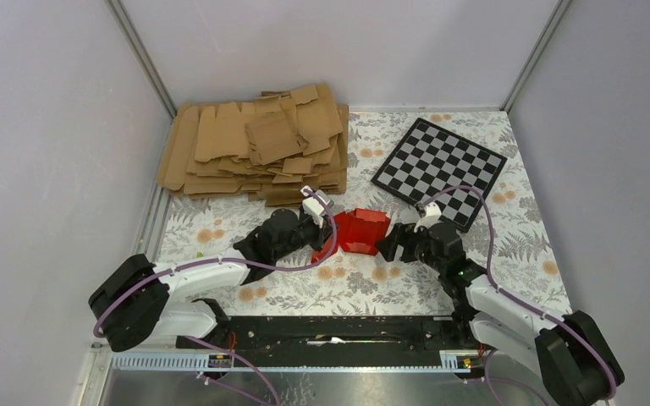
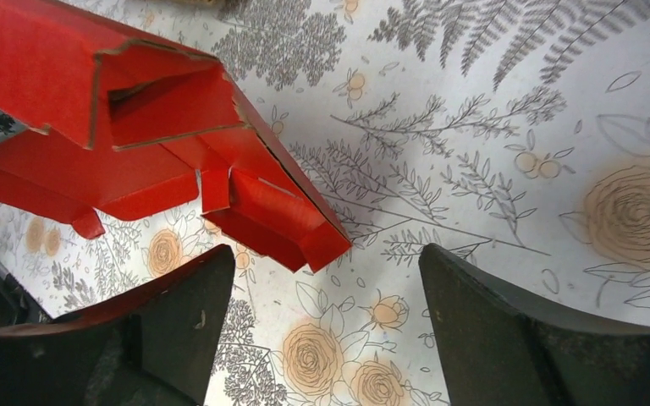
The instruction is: Fold the paper box
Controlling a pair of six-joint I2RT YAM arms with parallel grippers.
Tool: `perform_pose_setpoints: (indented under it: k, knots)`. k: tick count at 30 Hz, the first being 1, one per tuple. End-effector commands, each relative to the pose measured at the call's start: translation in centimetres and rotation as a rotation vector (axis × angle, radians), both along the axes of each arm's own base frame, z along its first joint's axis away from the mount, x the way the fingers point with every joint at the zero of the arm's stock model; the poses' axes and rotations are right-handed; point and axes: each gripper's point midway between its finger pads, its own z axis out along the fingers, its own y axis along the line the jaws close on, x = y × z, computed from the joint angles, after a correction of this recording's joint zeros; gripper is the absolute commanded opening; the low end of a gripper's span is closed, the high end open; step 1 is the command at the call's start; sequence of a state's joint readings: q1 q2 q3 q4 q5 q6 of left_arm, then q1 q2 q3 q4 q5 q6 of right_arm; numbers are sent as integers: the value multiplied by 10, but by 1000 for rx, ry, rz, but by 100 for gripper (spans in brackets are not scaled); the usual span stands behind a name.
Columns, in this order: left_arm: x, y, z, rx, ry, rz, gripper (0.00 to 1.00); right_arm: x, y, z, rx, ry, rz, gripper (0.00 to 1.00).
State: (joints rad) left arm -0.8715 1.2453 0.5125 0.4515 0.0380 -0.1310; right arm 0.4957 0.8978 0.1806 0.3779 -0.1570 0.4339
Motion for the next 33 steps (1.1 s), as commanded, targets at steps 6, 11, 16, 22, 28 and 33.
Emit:
perform_pose_setpoints:
  k: [6, 11, 16, 22, 28, 33]
  knots:
    - [2, -9, 17, -53, -46, -20, 0, 19, 28, 31, 89, -70, 72, 70]
    - [2, -10, 17, -51, -42, -22, 0, 24, 37, 30, 87, -85, 96, 66]
    - [3, -12, 13, -44, -29, -23, 0, 23, 46, 29, 90, -73, 129, 56]
    - [5, -15, 12, -78, -18, -9, 0, 17, 54, 24, 125, -20, 122, 56]
    - [7, -18, 8, -86, 3, -6, 0, 21, 45, 9, 85, 87, -4, 68]
    - [11, -14, 5, -57, 4, 25, 0, 20, 26, 10, 37, 85, -85, 72]
